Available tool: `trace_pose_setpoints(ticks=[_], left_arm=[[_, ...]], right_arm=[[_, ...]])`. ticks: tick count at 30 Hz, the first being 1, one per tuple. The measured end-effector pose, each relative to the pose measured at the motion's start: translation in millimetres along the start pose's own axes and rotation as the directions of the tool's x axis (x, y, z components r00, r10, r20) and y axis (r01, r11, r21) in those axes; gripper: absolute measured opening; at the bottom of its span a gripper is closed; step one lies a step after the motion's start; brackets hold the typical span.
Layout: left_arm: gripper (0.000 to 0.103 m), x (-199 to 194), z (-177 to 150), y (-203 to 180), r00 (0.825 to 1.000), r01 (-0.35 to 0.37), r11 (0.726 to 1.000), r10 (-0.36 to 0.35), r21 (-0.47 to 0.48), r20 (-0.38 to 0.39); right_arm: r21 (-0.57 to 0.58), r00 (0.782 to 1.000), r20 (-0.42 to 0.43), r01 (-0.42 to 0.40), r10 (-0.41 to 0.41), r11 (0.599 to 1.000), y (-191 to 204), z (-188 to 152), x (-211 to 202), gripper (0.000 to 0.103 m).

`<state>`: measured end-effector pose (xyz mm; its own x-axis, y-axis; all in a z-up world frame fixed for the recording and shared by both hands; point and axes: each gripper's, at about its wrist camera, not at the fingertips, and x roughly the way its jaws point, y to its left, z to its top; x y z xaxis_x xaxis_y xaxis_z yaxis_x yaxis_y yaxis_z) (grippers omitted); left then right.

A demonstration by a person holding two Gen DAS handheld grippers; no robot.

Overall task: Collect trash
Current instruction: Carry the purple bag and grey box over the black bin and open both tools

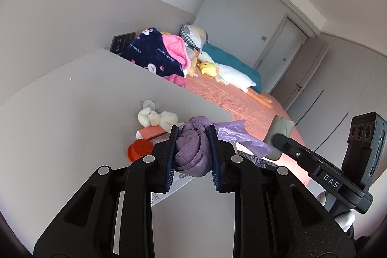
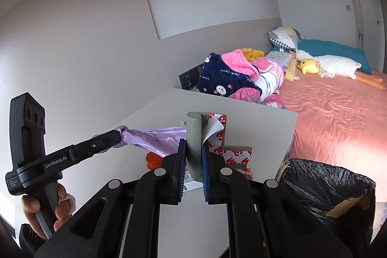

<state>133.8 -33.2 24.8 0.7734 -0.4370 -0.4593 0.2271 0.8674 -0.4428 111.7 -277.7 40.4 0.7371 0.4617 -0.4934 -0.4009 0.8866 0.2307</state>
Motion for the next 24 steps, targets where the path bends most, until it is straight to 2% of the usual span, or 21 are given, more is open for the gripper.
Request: trace_pose_setpoints(ticks=[14, 24], left_arm=[[0.024, -1, -3, -39, 1.0, 0.004, 0.995, -0.005, 0.103, 0.003], [0.024, 8, -14, -73, 0.998, 0.069, 0.99, -0.067, 0.126, -0.021]], right_arm=[[0.045, 0.998, 0.055, 0.033, -0.035, 0.998, -29, -4, -49, 0.013], [0.083, 0.994, 0.08, 0.065, -0.072, 0.994, -56, -16, -82, 0.013]])
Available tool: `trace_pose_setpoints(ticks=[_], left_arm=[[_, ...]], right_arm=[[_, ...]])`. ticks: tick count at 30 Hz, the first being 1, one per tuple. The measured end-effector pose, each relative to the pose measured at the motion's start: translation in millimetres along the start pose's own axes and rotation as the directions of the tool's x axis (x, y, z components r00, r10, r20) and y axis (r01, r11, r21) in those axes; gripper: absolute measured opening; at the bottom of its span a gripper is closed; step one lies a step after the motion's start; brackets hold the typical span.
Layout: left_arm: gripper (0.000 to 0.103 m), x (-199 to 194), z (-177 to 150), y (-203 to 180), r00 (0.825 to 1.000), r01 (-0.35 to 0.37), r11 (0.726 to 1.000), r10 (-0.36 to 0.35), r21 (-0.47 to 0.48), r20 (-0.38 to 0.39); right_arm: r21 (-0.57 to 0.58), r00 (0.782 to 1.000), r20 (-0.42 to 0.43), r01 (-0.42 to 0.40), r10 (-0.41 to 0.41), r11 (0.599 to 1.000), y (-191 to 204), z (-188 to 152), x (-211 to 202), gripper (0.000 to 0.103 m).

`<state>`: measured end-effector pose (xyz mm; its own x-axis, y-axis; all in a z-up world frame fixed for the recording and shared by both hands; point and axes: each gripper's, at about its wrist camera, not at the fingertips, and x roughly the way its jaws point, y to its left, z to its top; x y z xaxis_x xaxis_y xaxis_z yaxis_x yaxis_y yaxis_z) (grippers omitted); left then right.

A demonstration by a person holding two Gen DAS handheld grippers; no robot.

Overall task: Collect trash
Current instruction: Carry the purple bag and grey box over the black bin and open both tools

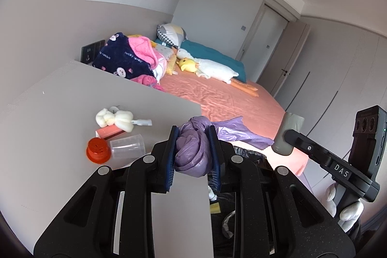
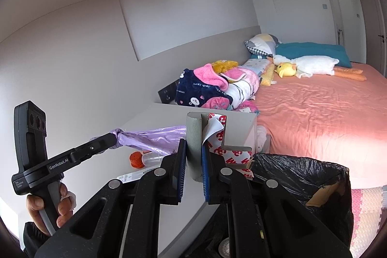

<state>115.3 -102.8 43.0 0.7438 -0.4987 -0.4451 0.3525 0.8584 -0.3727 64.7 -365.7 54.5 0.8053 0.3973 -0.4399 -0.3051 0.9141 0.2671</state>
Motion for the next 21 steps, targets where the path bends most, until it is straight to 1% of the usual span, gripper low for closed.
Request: trace_pose_setpoints(ticks=[14, 21], left_arm=[[0.024, 26, -8, -50, 0.996, 0.07, 0.997, -0.068, 0.042, -0.049], [0.024, 47, -15, -72, 0.99, 0.099, 0.993, -0.093, 0.062, -0.102]], right_arm=[[0.055, 0.998, 0.036, 0.046, -0.048, 0.997, -43, -9, -41, 0.013], [0.08, 0.996, 0.039, 0.077, -0.081, 0.994, -64, -12, -55, 0.013]])
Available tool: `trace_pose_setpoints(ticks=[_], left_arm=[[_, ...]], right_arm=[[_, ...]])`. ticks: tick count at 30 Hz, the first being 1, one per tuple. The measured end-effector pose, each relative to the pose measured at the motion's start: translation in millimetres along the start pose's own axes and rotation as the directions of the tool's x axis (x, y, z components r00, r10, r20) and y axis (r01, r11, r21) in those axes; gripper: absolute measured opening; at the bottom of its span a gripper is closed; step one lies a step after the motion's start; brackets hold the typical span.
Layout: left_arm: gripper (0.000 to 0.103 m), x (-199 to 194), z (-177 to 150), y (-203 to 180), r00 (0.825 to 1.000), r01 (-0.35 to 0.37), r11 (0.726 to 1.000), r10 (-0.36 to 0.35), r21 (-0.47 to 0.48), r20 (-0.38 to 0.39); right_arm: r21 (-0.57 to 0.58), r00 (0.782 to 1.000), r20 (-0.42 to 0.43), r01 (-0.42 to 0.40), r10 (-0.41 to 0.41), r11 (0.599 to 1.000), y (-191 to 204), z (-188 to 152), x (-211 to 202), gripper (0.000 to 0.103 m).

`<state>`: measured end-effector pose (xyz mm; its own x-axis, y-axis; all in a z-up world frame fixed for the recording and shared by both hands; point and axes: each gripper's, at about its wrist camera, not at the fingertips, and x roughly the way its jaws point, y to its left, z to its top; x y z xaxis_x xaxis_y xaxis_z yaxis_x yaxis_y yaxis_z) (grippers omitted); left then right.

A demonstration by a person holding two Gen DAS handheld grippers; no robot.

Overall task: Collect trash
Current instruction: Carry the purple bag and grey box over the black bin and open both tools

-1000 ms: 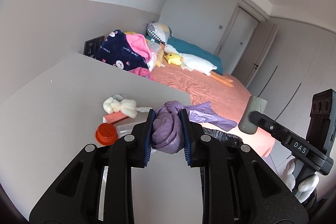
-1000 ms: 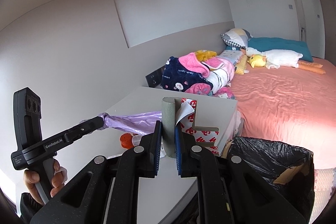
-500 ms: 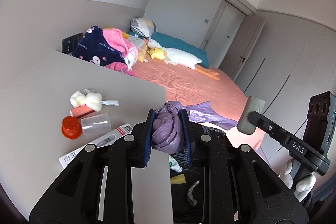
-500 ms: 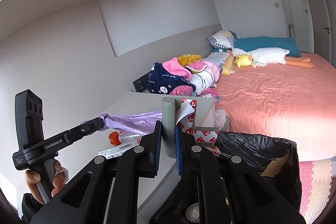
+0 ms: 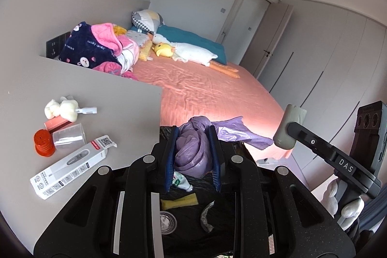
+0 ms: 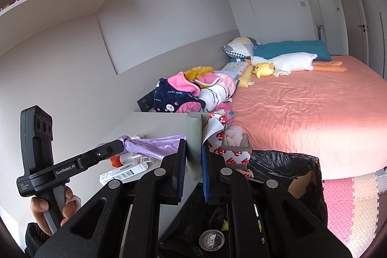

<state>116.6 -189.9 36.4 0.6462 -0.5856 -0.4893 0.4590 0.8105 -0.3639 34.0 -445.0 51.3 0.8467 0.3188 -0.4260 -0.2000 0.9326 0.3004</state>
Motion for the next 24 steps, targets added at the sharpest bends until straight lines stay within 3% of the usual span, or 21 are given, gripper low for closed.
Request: trace_pose_setpoints(ticks=[13, 19, 20, 21, 22, 23, 24], left_arm=[[0.024, 37, -7, -24, 0.994, 0.062, 0.997, -0.059, 0.035, -0.092], [0.027, 55, -9, -30, 0.985, 0.083, 0.996, -0.076, 0.04, -0.158], [0.049, 62, -11, -31, 0.978, 0.09, 0.995, -0.081, 0.038, -0.194], [0.087, 69, -12, -31, 0.973, 0.08, 0.996, -0.07, 0.037, -0.222], [0.099, 72, -13, -31, 0.976, 0.04, 0.998, -0.03, 0.043, -0.217], [0.096, 72, -15, -31, 0.981, 0.003, 0.999, 0.007, 0.052, -0.195], [0.096, 72, -16, -30, 0.983, -0.021, 0.998, 0.031, 0.056, -0.183]], right_arm=[[0.041, 0.998, -0.014, 0.058, -0.057, 0.997, -35, -5, -10, 0.013], [0.048, 0.995, -0.059, 0.085, -0.082, 0.995, -45, -7, -5, 0.013], [0.055, 0.993, -0.077, 0.097, -0.093, 0.994, -48, -7, -2, 0.018], [0.069, 0.99, -0.086, 0.117, -0.111, 0.991, -51, -6, -2, 0.028], [0.087, 0.986, -0.096, 0.146, -0.137, 0.986, -55, -6, -1, 0.059], [0.1, 0.981, -0.1, 0.179, -0.169, 0.979, -59, -5, -2, 0.078], [0.103, 0.978, -0.09, 0.198, -0.189, 0.975, -61, -6, -4, 0.079]])
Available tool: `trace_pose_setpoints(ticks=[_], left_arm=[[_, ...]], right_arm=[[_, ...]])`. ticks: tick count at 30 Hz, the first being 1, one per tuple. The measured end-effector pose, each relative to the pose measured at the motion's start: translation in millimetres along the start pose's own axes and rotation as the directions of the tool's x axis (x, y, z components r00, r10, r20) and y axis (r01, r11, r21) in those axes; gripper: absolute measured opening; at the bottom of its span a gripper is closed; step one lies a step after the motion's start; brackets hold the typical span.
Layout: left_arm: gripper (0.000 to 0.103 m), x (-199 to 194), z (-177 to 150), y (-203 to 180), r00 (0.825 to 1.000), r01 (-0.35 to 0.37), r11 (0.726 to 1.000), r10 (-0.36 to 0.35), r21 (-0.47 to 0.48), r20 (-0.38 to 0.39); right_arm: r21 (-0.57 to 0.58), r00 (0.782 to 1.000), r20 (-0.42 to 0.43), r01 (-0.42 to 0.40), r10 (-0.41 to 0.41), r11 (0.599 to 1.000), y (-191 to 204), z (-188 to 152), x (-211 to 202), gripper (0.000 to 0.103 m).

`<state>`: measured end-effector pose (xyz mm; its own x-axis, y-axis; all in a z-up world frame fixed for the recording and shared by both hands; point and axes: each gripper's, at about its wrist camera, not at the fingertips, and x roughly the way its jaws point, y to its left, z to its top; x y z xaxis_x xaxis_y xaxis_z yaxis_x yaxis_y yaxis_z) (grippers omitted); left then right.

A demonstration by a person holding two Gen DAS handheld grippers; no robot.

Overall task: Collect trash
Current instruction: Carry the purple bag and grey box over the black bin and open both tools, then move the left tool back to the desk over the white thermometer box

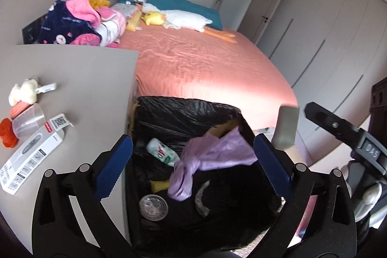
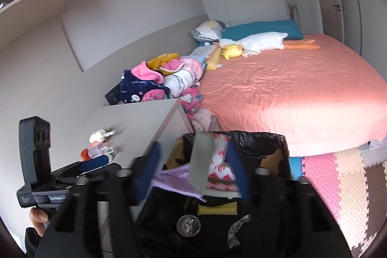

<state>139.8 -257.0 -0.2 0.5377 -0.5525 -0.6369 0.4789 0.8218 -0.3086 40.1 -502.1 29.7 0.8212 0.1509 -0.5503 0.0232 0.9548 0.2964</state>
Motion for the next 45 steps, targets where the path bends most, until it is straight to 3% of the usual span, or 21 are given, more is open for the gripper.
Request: trace_pose_setpoints(ticks=[5, 9, 25, 45], left_arm=[[0.096, 2, -1, 7, 1.0, -0.008, 0.999, 0.008, -0.035, -0.006], [0.096, 2, -3, 9, 0.999, 0.036, 0.998, -0.036, -0.049, -0.009], [0.096, -1, -9, 7, 1.0, 0.026, 1.0, -0.026, -0.009, -0.016], [0.096, -39, -21, 66, 0.994, -0.11, 0.993, 0.111, -0.038, 0.013]], right_arm=[[-0.011, 1.0, 0.013, 0.014, -0.014, 1.0, -4, -2, -2, 0.079], [-0.002, 1.0, 0.012, 0.007, -0.007, 1.0, -5, -4, 0, 0.079], [-0.021, 1.0, -0.009, -0.013, 0.012, 1.0, 10, -8, 8, 0.079], [-0.082, 0.992, -0.076, -0.111, 0.105, 0.99, 75, -24, 42, 0.079]])
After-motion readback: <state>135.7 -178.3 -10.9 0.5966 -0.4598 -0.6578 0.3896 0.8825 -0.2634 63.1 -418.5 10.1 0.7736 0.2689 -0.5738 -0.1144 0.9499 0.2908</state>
